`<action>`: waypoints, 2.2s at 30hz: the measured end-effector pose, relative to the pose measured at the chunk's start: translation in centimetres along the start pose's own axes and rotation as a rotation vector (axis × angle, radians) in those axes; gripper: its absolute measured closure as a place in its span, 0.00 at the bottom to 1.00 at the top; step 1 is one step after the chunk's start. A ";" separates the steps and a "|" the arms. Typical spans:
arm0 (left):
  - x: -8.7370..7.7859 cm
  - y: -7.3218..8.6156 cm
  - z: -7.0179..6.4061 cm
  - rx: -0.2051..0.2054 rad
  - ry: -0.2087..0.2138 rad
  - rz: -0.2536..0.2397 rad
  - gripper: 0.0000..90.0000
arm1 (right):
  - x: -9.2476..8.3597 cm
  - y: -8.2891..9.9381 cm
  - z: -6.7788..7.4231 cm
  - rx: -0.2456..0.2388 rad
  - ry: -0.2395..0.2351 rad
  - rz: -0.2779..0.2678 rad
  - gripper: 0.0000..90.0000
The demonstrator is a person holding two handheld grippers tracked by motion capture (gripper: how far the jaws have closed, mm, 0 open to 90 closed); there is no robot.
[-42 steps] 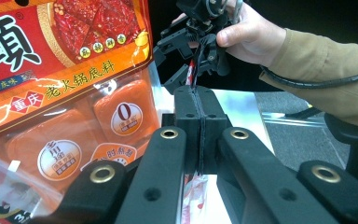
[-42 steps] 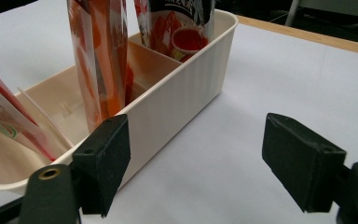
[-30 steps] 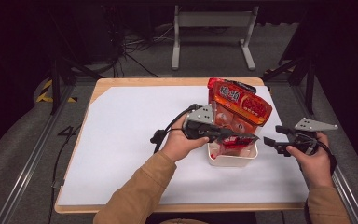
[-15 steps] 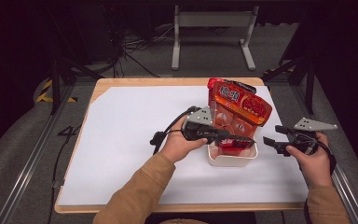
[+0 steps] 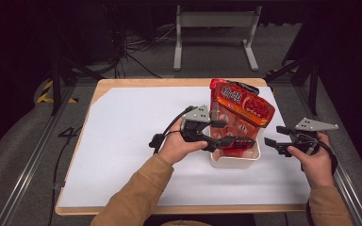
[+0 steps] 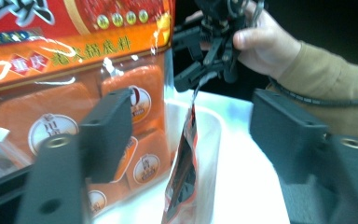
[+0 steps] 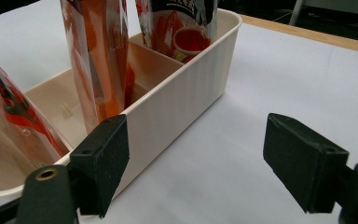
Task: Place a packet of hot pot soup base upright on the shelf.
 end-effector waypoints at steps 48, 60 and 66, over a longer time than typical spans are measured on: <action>-22.3 10.0 6.8 -0.119 -0.560 -0.057 0.17 | 0.7 0.2 -0.2 0.014 -0.009 -0.010 0.24; -22.6 14.2 9.2 -0.180 -0.606 -0.073 0.16 | 1.2 0.9 -0.3 0.015 -0.013 0.001 0.24; -22.2 16.2 10.3 -0.254 -0.628 -0.069 0.17 | 1.2 1.1 -0.4 0.019 -0.014 -0.002 0.24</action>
Point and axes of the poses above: each handheld gripper's, and its own axes: x roughly forward along the jaws, y roughly out of its underside, z roughly to its left, the point moved 10 cm from there along x, roughly forward along the jaws, and after that the axes turned 8 degrees about -x, right-handed, at the moved point
